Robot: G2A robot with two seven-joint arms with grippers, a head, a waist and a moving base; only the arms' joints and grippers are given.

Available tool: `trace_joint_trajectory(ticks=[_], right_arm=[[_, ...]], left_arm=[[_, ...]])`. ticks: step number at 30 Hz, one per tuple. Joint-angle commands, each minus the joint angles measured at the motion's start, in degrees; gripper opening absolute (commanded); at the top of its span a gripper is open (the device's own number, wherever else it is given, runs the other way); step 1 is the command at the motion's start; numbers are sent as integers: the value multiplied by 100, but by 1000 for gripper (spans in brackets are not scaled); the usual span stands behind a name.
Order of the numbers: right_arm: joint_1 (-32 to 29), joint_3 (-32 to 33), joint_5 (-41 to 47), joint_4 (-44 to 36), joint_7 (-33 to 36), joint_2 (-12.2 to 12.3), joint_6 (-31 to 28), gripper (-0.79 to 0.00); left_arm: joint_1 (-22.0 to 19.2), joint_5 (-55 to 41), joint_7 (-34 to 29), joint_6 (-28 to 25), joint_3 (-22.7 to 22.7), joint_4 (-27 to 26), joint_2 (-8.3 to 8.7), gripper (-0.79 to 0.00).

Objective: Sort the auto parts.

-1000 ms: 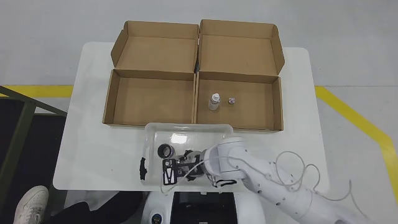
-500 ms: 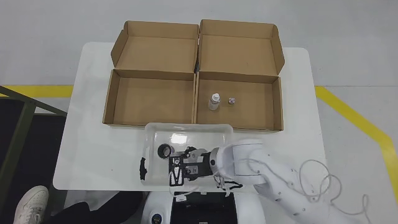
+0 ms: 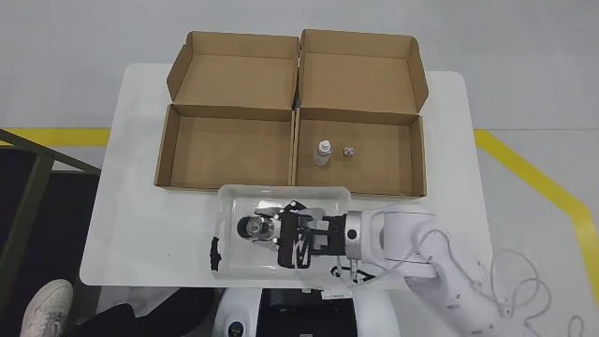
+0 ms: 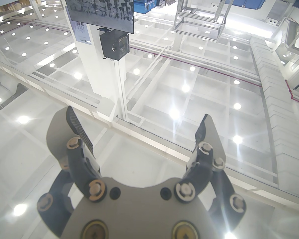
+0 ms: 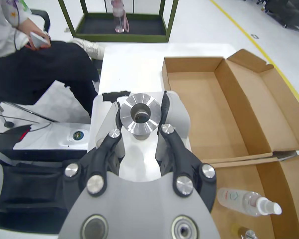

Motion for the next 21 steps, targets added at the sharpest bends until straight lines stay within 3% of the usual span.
trace_joint_trajectory(ticks=[1, 21], right_arm=[[-22, 79, 40, -3, -249, 6, -31, -785], [-383, 1264, 251, -805, -1894, 104, 87, -785]], left_arm=[[0, 0, 0, 0, 0, 0, 0, 0], [0, 0, 0, 0, 0, 0, 0, 0]])
